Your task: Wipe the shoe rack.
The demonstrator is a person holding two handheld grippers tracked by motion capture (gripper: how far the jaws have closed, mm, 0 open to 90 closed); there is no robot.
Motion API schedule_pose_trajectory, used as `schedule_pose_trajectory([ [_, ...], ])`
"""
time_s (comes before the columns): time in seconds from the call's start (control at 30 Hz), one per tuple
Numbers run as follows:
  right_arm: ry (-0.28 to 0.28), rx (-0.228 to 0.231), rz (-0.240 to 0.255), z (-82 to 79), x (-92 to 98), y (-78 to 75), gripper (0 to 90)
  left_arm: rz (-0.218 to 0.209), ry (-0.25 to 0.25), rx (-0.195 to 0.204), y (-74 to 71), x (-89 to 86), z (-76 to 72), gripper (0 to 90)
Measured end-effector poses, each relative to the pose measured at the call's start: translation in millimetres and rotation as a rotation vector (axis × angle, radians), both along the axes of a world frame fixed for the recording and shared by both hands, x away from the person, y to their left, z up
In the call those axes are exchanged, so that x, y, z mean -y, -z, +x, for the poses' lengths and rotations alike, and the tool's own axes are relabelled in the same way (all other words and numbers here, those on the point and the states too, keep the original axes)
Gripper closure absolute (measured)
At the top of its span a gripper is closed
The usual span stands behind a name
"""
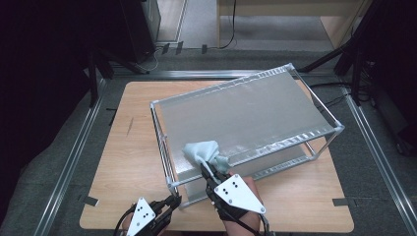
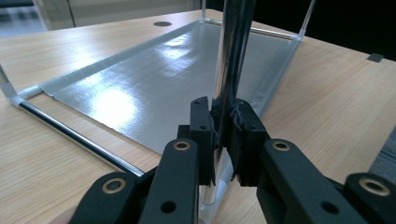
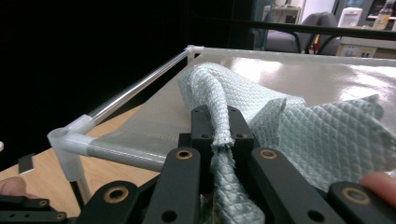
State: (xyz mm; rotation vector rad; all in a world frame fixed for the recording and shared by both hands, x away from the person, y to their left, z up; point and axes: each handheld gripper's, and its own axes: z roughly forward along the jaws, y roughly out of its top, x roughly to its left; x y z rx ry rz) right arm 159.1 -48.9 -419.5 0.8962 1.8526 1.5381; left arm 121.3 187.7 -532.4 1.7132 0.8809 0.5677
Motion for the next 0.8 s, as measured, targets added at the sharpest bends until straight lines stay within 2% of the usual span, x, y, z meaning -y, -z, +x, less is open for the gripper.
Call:
schedule_pose_trajectory([
  [0.07,-0.009,-0.012,0.014,4.2,8.6,-0.5,86.1,0.000,-0.001,-0.001,-0.1,0.0,0.0,81.8],
  [0.13,0.035,-0.008,0.008,8.7,21.6,-1.6,86.0,-0.001,-0.001,-0.003,-0.2,-0.2,0.2,81.8],
  [0.27,0.171,0.000,0.011,22.5,61.8,-2.0,86.0,-0.002,-0.003,-0.006,-0.2,-1.3,1.4,81.8],
  [0.4,0.310,-0.010,0.055,36.5,109.7,-3.5,86.0,0.001,-0.008,-0.005,-0.4,-2.6,2.0,81.8],
  [0.57,0.451,-0.017,0.115,45.3,163.3,-4.2,86.0,0.001,-0.024,-0.007,-0.5,-7.7,3.9,81.8],
  [0.7,0.585,0.013,0.142,47.5,195.9,0.6,85.6,0.002,-0.034,-0.006,-0.2,-10.4,5.1,81.8],
  [0.8,0.656,-0.001,0.184,49.0,213.5,7.4,85.7,0.002,-0.038,-0.007,-0.2,-10.1,4.8,81.8],
])
